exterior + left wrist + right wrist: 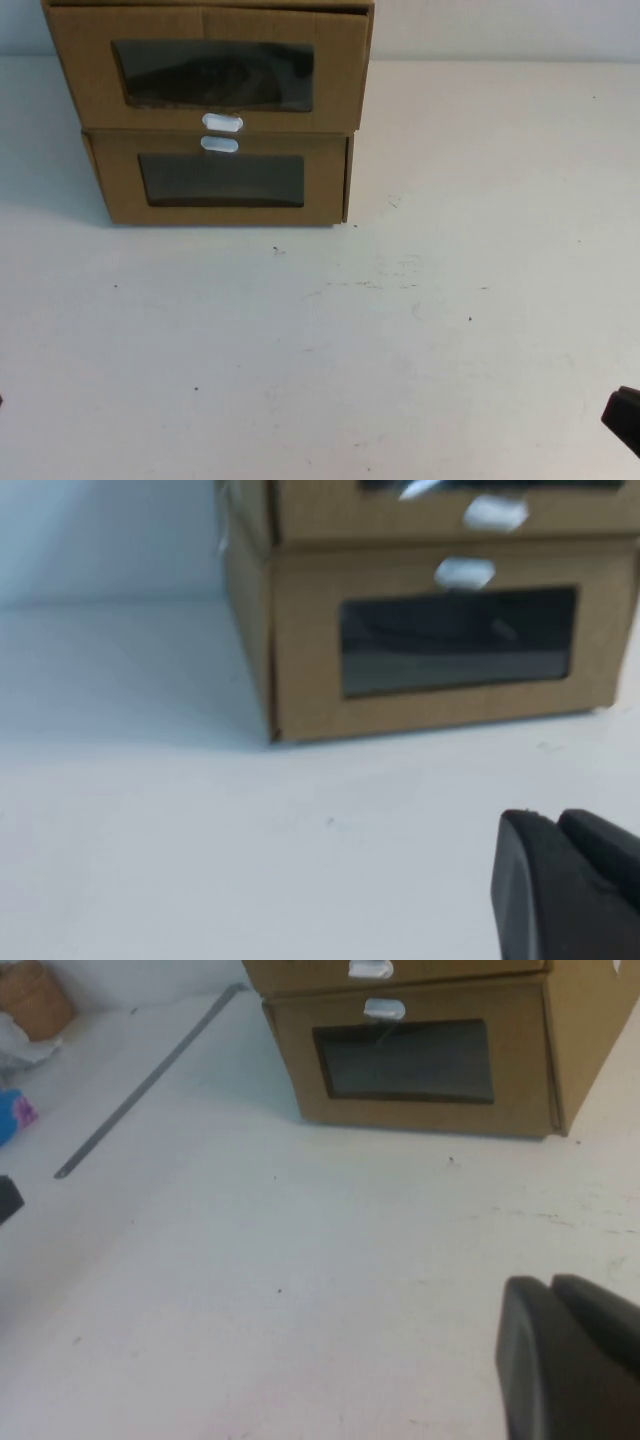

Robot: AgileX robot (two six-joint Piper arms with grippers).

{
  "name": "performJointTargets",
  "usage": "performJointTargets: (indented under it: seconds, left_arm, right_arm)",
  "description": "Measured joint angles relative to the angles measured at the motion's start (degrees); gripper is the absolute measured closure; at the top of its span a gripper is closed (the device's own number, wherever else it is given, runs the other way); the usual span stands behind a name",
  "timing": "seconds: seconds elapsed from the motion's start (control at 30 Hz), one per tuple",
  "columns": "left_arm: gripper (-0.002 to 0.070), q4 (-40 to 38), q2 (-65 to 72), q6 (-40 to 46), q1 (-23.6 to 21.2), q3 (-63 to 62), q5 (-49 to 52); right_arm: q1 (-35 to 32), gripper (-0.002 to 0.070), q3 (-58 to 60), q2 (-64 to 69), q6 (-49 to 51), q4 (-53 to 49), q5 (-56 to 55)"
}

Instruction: Close the shoe box

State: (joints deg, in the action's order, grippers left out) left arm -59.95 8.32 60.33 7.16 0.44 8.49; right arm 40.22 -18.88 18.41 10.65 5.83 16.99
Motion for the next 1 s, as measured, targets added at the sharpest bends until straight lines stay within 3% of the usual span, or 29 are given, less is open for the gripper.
performJointTargets:
  seconds: [0.17, 0.7, 0.87, 1.0]
  left_arm:
    - [0.0677, 0.0, 0.0, 0.1, 0.0, 1.1, -1.2]
    - [0.0677, -0.1, 0.0, 0.2, 0.0, 1.1, -0.4]
    - [0.0677, -0.1, 0.0, 0.2, 0.0, 1.1, -0.4]
    - [0.0677, -0.1, 0.0, 0.2, 0.0, 1.1, -0.4]
  right_arm:
    - [0.0, 0.0687, 3.9, 0.0, 0.0, 0.4, -6.5]
    - [0.0, 0.0687, 3.9, 0.0, 0.0, 0.4, -7.4]
    - [-0.1, 0.0687, 4.3, 0.0, 0.0, -7.7, -7.3]
    - [-8.8, 0.0687, 7.7, -1.5, 0.0, -10.8, -8.7]
